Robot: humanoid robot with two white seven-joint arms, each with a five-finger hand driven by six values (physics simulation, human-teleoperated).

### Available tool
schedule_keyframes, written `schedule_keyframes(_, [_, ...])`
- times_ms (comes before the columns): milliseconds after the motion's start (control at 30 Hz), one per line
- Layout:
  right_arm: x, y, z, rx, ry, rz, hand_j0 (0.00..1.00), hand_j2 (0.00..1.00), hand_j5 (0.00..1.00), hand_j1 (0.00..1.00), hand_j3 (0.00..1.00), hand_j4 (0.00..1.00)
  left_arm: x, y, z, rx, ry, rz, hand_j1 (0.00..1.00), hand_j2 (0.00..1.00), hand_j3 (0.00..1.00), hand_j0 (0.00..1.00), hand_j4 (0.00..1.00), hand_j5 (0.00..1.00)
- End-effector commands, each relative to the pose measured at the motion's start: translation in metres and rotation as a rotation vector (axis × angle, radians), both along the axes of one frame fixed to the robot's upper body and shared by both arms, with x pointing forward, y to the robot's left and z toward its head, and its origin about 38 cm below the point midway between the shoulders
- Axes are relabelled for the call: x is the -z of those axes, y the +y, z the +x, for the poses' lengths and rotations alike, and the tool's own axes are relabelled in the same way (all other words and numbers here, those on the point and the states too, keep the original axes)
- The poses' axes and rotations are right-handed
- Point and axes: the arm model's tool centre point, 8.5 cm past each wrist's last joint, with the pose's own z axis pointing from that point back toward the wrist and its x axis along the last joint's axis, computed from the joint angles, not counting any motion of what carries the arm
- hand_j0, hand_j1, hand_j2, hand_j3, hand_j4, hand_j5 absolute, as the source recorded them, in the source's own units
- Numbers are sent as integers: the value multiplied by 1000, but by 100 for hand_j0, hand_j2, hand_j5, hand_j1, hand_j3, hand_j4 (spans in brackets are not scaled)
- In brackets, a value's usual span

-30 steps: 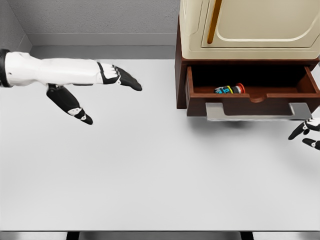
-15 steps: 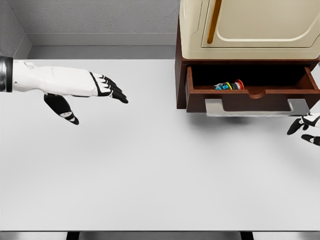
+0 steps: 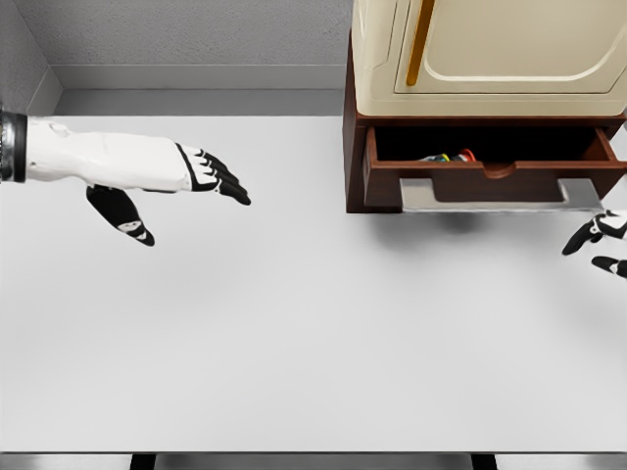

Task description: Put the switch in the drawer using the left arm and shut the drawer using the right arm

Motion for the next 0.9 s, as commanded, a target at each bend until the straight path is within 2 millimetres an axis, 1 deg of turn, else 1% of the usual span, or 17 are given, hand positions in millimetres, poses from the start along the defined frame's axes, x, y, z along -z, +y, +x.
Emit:
schedule_keyframes(0, [-4,1,0,-5,-3,29,55,55,55,55,55,55,13,-1,-2,4,38,13,100,100,100,100,100,100])
schedule_keyframes(167, [-4,2,1,-11,-2,27,55,55,55,55,55,55,15,-4,-2,10,42,13,100,100,100,100,100,100])
schedule_keyframes(300, [-4,14,11,-47,-7,28,55,55,55,55,55,55,15,-5,-2,13,43,13,100,100,100,100,100,100])
schedule_keyframes(367, [-2,15,12,-50,-1,28,55,55,55,55,55,55,15,-6,-2,16,43,12,100,100,100,100,100,100])
schedule_keyframes(400, [-1,18,13,-60,2,27,55,55,55,55,55,55,17,-16,-1,39,48,5,100,100,100,100,100,100])
schedule_keyframes(433, [1,21,14,-67,6,22,55,55,55,55,55,55,21,-32,0,74,56,-5,100,100,100,100,100,100])
schedule_keyframes(467, [1,21,14,-67,4,22,55,55,55,55,55,55,22,-35,-1,82,58,-7,100,100,100,100,100,100])
schedule_keyframes(567, [-2,21,16,-67,-6,20,55,55,55,55,55,55,22,-26,7,45,57,-3,100,100,100,100,100,100])
schedule_keyframes(667, [-2,15,20,-46,-11,7,55,55,55,55,55,55,24,-13,18,-8,58,3,100,100,100,100,100,100])
schedule_keyframes(700, [-2,15,21,-47,-11,2,55,55,55,55,55,55,24,-12,18,-10,59,4,100,100,100,100,100,100])
schedule_keyframes(767, [3,23,25,-70,-1,-10,55,55,55,55,55,55,26,-12,18,-9,63,6,100,100,100,100,100,100])
schedule_keyframes(833, [2,24,27,-73,-6,-12,55,55,55,55,55,55,46,-11,13,-5,113,42,100,100,100,100,100,100])
schedule_keyframes(867, [2,24,27,-74,-6,-12,55,55,55,55,55,55,50,-10,12,-7,123,49,100,100,100,100,100,100])
